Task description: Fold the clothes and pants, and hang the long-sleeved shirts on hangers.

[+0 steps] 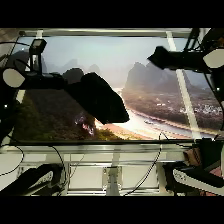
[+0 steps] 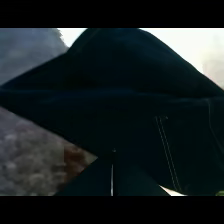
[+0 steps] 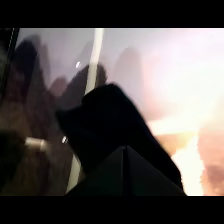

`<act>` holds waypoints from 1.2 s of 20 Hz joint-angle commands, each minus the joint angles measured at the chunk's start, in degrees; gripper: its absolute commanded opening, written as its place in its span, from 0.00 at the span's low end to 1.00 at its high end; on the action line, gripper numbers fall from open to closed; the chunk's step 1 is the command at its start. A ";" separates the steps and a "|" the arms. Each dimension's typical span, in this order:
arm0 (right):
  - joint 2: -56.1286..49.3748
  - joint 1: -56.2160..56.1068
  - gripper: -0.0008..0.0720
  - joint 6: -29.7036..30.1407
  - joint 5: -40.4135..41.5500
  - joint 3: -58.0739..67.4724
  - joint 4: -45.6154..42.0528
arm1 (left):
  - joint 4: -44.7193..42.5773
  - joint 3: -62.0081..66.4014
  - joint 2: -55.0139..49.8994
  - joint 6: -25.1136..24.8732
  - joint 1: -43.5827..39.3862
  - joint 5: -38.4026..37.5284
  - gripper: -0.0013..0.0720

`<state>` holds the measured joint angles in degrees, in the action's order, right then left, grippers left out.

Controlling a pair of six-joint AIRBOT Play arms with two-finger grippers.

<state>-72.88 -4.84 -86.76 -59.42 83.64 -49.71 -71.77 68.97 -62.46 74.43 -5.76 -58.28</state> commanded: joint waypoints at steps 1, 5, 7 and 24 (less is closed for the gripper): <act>-5.95 -0.02 0.05 13.07 -15.45 -0.85 20.00 | 4.68 -6.67 2.01 -3.34 1.16 0.44 0.03; -15.45 -1.11 0.05 12.20 -20.70 -0.85 21.18 | 8.44 -8.85 5.20 -3.32 1.99 1.09 0.03; -19.50 -3.02 0.07 11.10 -18.82 -0.85 19.39 | 8.41 -8.79 7.58 -3.30 2.25 4.20 0.03; -33.88 -12.00 0.55 1.77 -0.28 -0.31 7.82 | 8.46 -8.76 11.21 -2.67 2.82 4.92 0.03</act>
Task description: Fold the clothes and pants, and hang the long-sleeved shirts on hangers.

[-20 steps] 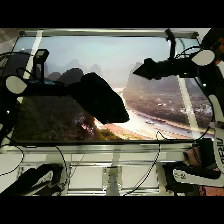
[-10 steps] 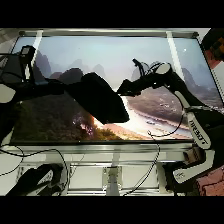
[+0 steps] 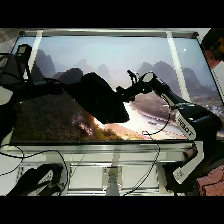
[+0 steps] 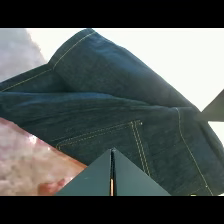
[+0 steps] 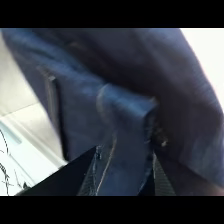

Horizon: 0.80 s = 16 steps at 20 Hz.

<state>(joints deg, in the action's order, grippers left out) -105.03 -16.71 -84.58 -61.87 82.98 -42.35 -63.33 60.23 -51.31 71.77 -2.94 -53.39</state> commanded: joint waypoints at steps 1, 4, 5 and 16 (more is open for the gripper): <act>-1.92 -0.11 0.55 -0.42 3.41 0.37 0.61 | 0.02 -0.02 0.07 0.00 0.00 0.02 0.03; -2.56 -0.28 0.55 -0.04 4.50 0.37 4.63 | 0.02 -0.02 0.07 0.00 0.00 0.02 0.03; -2.60 -0.48 0.49 0.26 4.55 0.37 5.55 | 0.00 -0.02 0.07 0.00 0.00 0.04 0.03; -2.49 -4.76 0.05 3.28 -18.80 13.27 12.66 | -1.07 -0.02 0.07 10.71 8.76 14.82 0.03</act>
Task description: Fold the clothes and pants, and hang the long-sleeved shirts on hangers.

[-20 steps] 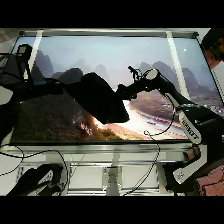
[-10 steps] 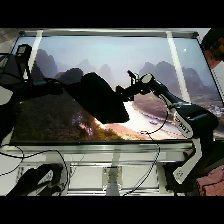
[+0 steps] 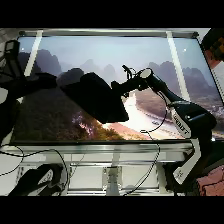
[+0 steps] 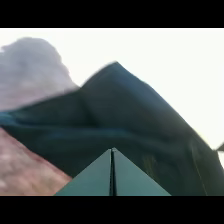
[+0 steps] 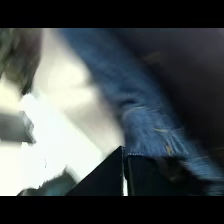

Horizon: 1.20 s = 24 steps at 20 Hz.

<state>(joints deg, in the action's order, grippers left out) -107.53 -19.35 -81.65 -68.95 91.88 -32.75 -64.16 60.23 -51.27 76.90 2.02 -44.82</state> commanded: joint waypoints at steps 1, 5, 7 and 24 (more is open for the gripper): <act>0.00 -4.24 0.05 -0.83 -14.73 4.90 3.76 | -0.26 -0.02 0.02 5.64 4.98 7.61 0.03; 0.00 -17.33 0.05 -1.73 -21.59 4.92 5.40 | -0.28 -0.02 0.00 5.62 7.37 9.46 0.03; 0.00 -24.04 0.05 -1.92 -21.20 4.92 5.22 | -0.26 -0.02 0.00 5.62 7.37 9.46 0.03; 4.55 -10.45 0.05 -8.41 -19.71 25.83 -26.58 | -4.02 -0.09 -2.27 4.07 7.37 0.92 0.03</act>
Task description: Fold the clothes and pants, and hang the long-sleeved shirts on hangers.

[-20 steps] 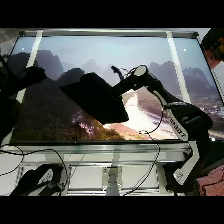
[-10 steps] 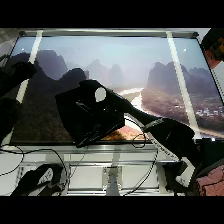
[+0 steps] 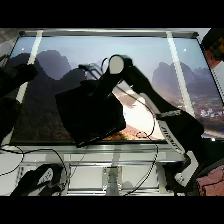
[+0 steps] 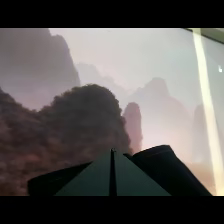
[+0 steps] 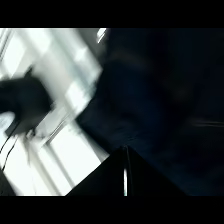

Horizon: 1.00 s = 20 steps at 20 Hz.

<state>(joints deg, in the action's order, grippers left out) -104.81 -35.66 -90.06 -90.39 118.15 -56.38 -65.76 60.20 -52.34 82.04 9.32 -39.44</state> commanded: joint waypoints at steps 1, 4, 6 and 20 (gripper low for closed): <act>2.40 7.56 0.05 0.74 3.17 -1.90 -2.75 | -3.28 -0.31 -2.10 -2.40 0.07 -6.67 0.03; 6.21 10.45 0.05 2.10 11.69 -7.80 -1.97 | -3.15 -4.28 -3.34 -5.60 2.40 -11.43 0.03; 9.97 11.41 0.05 2.89 14.86 -12.90 -1.95 | -0.28 -9.29 -3.34 -7.54 6.62 -12.44 0.03; 40.13 13.70 0.61 -5.18 35.91 -65.88 8.07 | 18.93 -17.09 -20.33 -16.90 15.39 -14.93 0.64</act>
<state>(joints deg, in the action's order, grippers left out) -66.89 -21.80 -91.37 -56.01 56.77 -49.60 -48.27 43.31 -69.58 65.54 25.23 -57.08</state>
